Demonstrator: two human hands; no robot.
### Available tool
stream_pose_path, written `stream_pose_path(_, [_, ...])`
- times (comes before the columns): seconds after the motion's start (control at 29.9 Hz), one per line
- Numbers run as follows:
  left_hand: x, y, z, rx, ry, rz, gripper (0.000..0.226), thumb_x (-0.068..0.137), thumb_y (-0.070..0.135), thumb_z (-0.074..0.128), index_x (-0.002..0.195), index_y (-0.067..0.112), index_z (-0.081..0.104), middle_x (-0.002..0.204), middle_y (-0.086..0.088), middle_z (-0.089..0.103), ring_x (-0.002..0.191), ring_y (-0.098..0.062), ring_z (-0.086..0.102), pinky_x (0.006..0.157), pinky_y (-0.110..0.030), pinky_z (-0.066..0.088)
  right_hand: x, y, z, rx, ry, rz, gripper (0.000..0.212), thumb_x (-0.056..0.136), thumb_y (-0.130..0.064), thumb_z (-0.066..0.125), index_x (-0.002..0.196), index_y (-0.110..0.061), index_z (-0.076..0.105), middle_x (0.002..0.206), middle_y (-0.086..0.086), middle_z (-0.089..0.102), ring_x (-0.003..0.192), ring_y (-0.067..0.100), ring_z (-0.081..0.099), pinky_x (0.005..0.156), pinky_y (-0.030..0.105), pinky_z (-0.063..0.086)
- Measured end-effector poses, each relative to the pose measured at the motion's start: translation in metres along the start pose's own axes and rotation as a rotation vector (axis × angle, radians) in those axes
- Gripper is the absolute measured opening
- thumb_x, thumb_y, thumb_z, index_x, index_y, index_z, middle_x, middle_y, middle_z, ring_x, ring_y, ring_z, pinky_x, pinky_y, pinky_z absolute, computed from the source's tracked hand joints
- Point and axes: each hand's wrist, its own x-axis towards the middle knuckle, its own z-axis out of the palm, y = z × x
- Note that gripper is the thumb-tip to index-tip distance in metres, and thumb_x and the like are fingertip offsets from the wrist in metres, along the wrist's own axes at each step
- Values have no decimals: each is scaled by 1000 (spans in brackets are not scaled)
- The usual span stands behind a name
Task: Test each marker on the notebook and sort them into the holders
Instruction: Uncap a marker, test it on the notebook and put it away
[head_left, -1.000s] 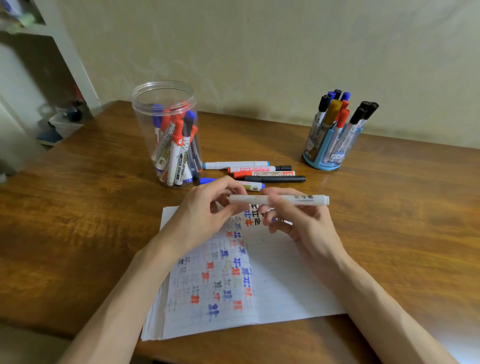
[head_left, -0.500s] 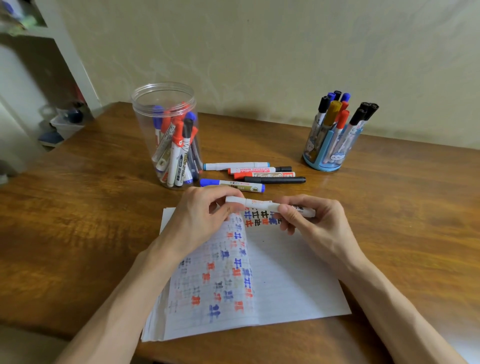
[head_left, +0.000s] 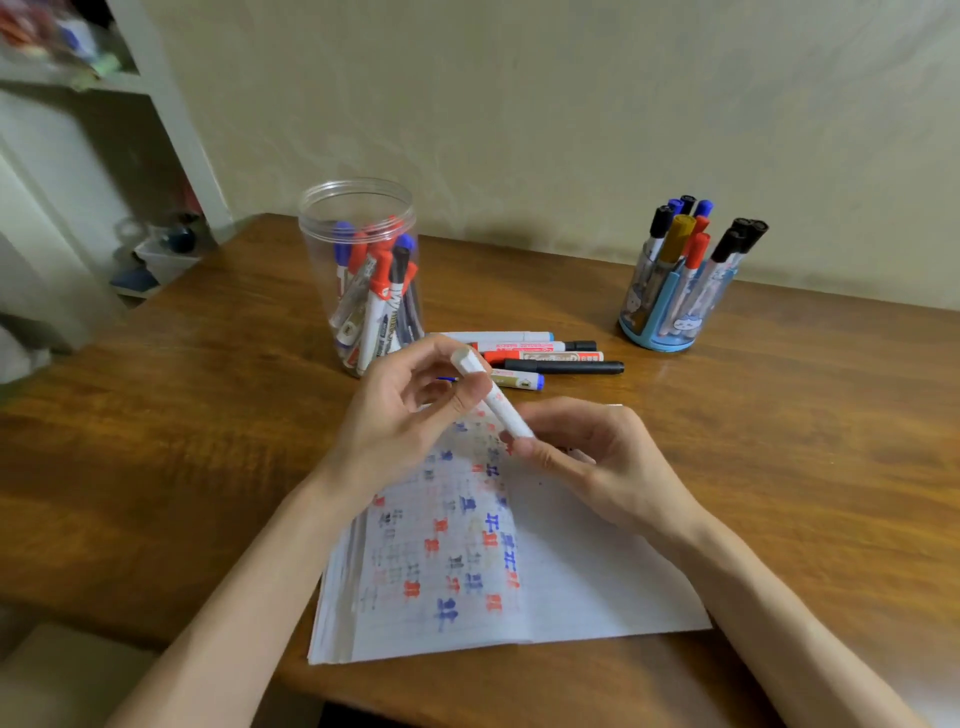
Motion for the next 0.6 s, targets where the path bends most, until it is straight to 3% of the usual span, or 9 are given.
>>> stream_pose_path(0.13, [-21, 22, -26, -62, 132, 11, 27, 90, 20, 67, 106, -2, 66, 94, 1, 72, 89, -8, 67, 81, -19, 54, 11, -22, 16, -119, -150, -23, 28, 95, -29, 77, 122, -24, 77, 120, -16, 76, 109, 9, 73, 95, 34, 61])
stream_pose_path(0.23, [-45, 38, -58, -20, 239, -12, 16, 93, 26, 71, 103, 13, 69, 96, 6, 72, 95, -9, 67, 88, -22, 54, 22, -38, 41, -213, -212, -88, 38, 93, -29, 79, 130, -23, 73, 120, -13, 75, 105, 5, 72, 93, 33, 62])
stream_pose_path(0.37, [-95, 49, -104, 137, 327, -16, 17, 89, 41, 71, 101, 29, 71, 102, 4, 71, 105, -23, 66, 97, -32, 54, 37, -55, 89, -272, -299, -185, 46, 95, -25, 79, 139, -26, 66, 123, -13, 72, 110, 3, 69, 99, 31, 59])
stream_pose_path(0.47, [-143, 48, -136, 187, 397, -41, 22, 88, 42, 71, 102, 25, 72, 102, 1, 70, 104, -25, 65, 98, -39, 52, 45, -63, 126, -223, -372, -230, 44, 97, -23, 77, 139, -27, 63, 122, -14, 71, 111, 3, 68, 99, 30, 58])
stream_pose_path(0.6, [-202, 46, -161, 209, 497, -86, 36, 88, 48, 74, 103, 16, 70, 102, 0, 67, 100, -20, 63, 92, -32, 51, 53, -74, 169, -169, -420, -292, 43, 95, -14, 77, 137, -19, 66, 119, -6, 73, 107, 8, 71, 98, 34, 59])
